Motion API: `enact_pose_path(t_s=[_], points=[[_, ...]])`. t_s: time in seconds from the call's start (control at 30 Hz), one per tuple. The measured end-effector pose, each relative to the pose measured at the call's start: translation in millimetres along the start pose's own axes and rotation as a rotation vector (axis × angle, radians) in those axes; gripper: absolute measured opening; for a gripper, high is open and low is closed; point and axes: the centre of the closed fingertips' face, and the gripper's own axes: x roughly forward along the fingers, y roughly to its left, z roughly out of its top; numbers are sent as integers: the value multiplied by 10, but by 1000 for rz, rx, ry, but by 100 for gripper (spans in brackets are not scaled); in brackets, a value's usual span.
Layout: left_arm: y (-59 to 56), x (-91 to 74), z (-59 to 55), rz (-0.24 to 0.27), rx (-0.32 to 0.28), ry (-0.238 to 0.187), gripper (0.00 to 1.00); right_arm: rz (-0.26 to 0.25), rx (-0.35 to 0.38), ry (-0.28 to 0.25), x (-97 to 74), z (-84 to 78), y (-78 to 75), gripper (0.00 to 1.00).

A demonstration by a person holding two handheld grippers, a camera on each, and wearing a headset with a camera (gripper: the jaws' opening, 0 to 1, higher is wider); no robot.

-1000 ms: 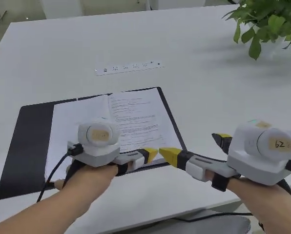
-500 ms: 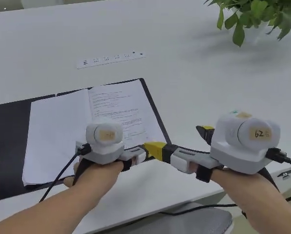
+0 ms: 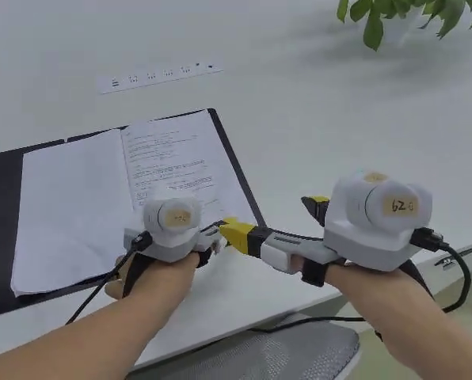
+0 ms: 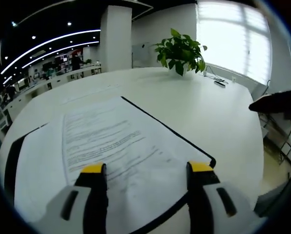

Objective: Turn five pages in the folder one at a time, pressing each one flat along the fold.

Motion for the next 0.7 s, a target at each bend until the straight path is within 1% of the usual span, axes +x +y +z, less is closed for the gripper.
enact_pose_path(t_s=[0.03,0.17,0.2,0.23,0.27,0.33,0.43,0.63,0.7], points=[[20,-4,-1,7,2,-9,62,0,2,2,2,-8,-4,86],[33,-16,-16,4,16,-33,60,0,11,9,23,-39,-27,85],[43,-22,-15,3,17,-47,58,-1,12,12,33,-43,-30,85],[61,-29,-14,3,20,-57,56,0,13,12,37,-42,-29,85],[77,-45,-8,-1,20,-67,50,2,14,11,42,-38,-23,85],[79,-53,-11,-8,29,-79,47,4,13,15,64,-39,-22,85],[74,-51,-6,-19,37,-93,46,11,9,24,91,-57,-13,85],[75,-54,-8,-21,31,-107,44,20,10,38,126,-89,-13,84],[93,-58,-3,-18,22,-109,40,23,10,43,137,-99,-14,84]])
